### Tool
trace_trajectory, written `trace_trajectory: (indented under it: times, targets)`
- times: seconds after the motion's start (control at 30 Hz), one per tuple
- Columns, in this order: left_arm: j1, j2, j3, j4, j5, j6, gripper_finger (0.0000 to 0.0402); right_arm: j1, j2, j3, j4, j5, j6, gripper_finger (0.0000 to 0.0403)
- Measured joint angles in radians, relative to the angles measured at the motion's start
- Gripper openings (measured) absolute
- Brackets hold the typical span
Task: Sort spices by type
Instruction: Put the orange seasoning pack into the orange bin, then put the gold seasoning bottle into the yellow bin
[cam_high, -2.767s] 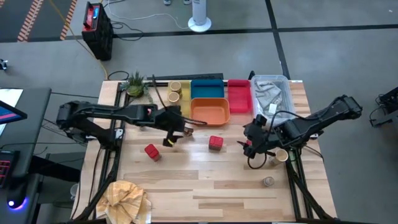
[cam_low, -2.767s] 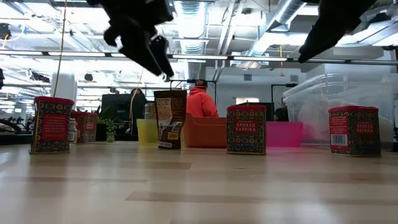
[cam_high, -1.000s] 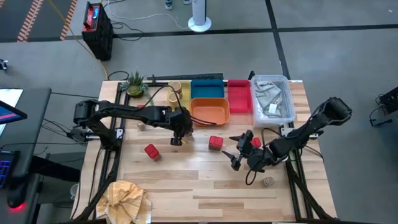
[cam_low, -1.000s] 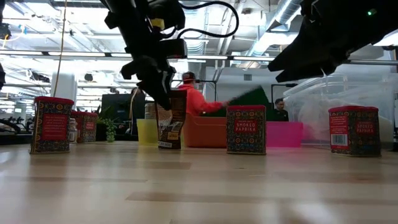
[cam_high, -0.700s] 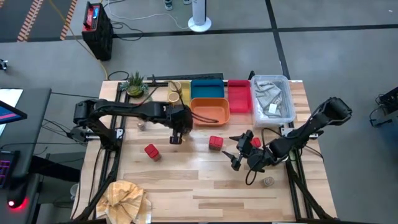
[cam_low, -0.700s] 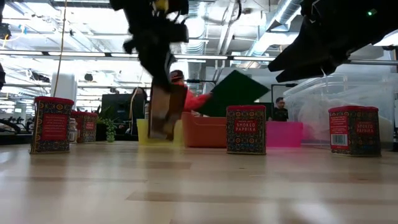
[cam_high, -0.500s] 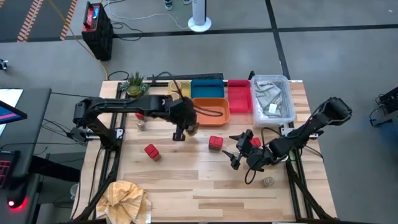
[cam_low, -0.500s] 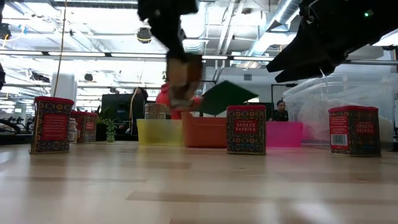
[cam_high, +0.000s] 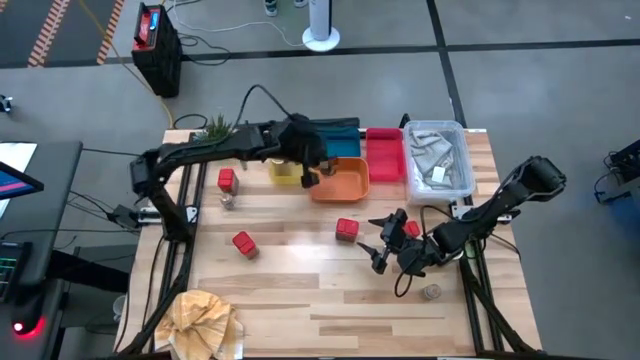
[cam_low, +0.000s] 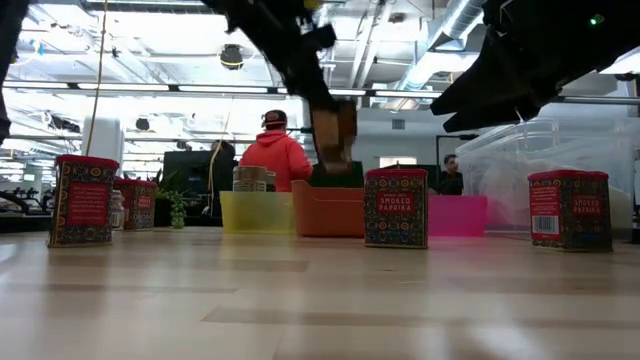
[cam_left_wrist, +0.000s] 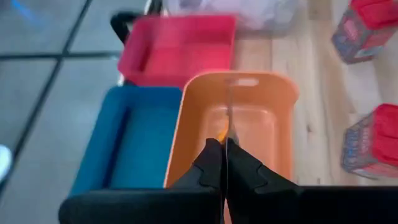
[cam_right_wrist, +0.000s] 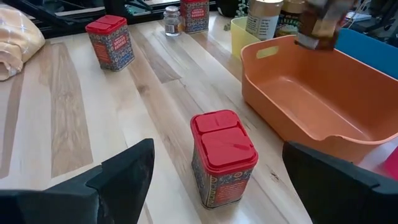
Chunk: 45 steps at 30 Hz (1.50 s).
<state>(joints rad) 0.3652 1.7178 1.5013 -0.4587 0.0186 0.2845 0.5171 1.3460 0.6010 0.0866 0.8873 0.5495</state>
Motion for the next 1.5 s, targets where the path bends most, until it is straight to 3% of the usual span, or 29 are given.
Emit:
trace_trajectory:
  times: [0.27,0.53,0.67,0.83,1.03,1.13,1.3,1.5]
  targets:
    - [0.009,0.160,0.033,0.007,0.029,0.003,0.0000,0.000,0.000,0.000,-0.009,0.000,0.000,0.0379]
    - [-0.018,0.181,0.045,-0.002,0.030,0.003,0.0005,-0.009,0.000,0.000,-0.025,0.000,0.000,0.0379]
    - [-0.039,0.181,0.045,-0.038,0.029,0.025,0.0050,-0.010,0.000,0.000,-0.027,0.000,-0.001,0.0379]
    - [-0.060,0.181,0.049,-0.058,-0.031,0.035,0.0144,-0.010,0.000,0.000,-0.027,0.000,-0.009,0.0379]
    - [-0.066,0.179,0.204,-0.239,-0.048,0.063,0.0224,-0.009,0.000,0.000,-0.027,0.001,-0.012,0.0379]
    - [-0.089,0.179,0.269,-0.328,-0.006,0.079,0.0236,-0.009,0.000,0.000,-0.029,0.001,-0.012,0.0379]
    - [-0.156,0.181,0.277,-0.370,0.049,0.088,0.0235,-0.001,-0.015,0.000,-0.080,0.001,-0.004,0.0379]
    - [-0.243,0.164,0.169,-0.273,0.052,0.064,0.0234,0.055,-0.163,0.011,-0.306,0.001,0.077,0.0379]
